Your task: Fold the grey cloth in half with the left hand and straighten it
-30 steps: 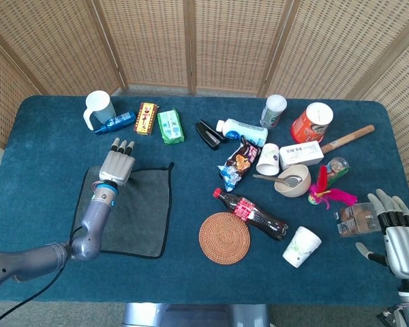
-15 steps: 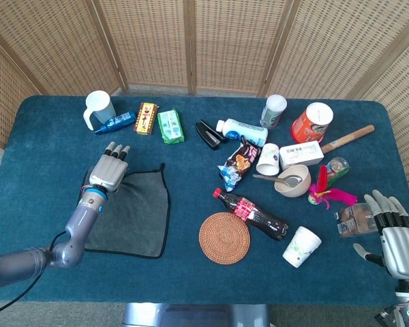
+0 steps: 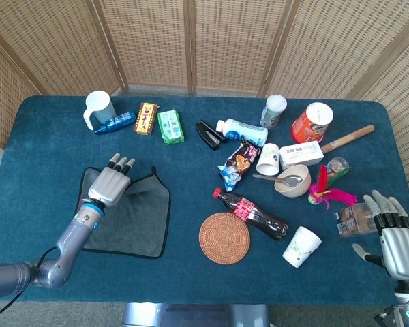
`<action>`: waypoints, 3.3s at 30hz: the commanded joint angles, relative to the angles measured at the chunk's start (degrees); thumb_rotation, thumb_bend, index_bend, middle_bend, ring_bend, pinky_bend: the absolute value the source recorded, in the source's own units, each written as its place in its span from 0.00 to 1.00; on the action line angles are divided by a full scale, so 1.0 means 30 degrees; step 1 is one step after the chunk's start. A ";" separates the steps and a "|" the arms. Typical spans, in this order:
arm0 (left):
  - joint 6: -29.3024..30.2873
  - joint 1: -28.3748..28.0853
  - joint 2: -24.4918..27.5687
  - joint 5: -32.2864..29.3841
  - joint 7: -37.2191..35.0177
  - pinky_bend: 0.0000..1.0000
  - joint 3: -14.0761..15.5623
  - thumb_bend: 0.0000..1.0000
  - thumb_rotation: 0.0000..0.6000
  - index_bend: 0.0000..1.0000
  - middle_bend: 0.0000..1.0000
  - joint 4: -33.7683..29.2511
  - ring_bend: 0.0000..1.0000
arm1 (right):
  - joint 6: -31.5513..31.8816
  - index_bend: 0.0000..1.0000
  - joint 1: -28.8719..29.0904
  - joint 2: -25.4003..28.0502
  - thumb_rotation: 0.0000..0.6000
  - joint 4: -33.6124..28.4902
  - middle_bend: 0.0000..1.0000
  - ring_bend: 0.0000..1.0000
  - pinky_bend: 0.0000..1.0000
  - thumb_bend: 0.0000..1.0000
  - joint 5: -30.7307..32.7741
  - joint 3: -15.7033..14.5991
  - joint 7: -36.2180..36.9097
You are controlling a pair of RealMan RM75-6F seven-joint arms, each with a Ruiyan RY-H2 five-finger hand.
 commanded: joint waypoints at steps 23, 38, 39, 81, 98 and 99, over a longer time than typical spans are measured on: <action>0.1740 0.2300 0.0756 0.5244 -0.0768 0.00 0.2461 0.48 1.00 0.61 0.00 -0.1272 0.00 | 0.0262 0.00 -0.0110 0.0148 1.00 -0.0174 0.00 0.00 0.12 0.10 -0.0184 -0.0035 0.0242; 0.1444 0.3631 0.1179 0.8113 -0.3759 0.00 0.3141 0.48 1.00 0.61 0.00 -0.1366 0.00 | 0.0290 0.00 -0.0142 0.0172 1.00 -0.0225 0.00 0.00 0.12 0.10 -0.0211 -0.0056 0.0270; 0.1501 0.3730 0.1200 0.8349 -0.3816 0.00 0.3175 0.48 1.00 0.61 0.00 -0.1351 0.00 | 0.0307 0.00 -0.0146 0.0175 1.00 -0.0238 0.00 0.00 0.12 0.10 -0.0231 -0.0060 0.0259; 0.0421 0.5458 0.1903 1.0710 -0.3646 0.01 0.3020 0.48 1.00 0.61 0.00 -0.2421 0.00 | 0.0516 0.00 -0.0238 0.0250 1.00 -0.0328 0.00 0.00 0.12 0.10 -0.0404 -0.0073 0.0355; -0.0516 0.5392 0.2394 1.1092 -0.4124 0.00 0.3035 0.48 1.00 0.44 0.00 -0.2839 0.00 | 0.0528 0.00 -0.0255 0.0240 1.00 -0.0357 0.00 0.00 0.12 0.10 -0.0417 -0.0080 0.0282; -0.0614 0.5362 0.2465 1.1123 -0.4201 0.00 0.3053 0.48 1.00 0.42 0.00 -0.2876 0.00 | 0.0535 0.00 -0.0259 0.0242 1.00 -0.0354 0.00 0.00 0.12 0.10 -0.0421 -0.0083 0.0287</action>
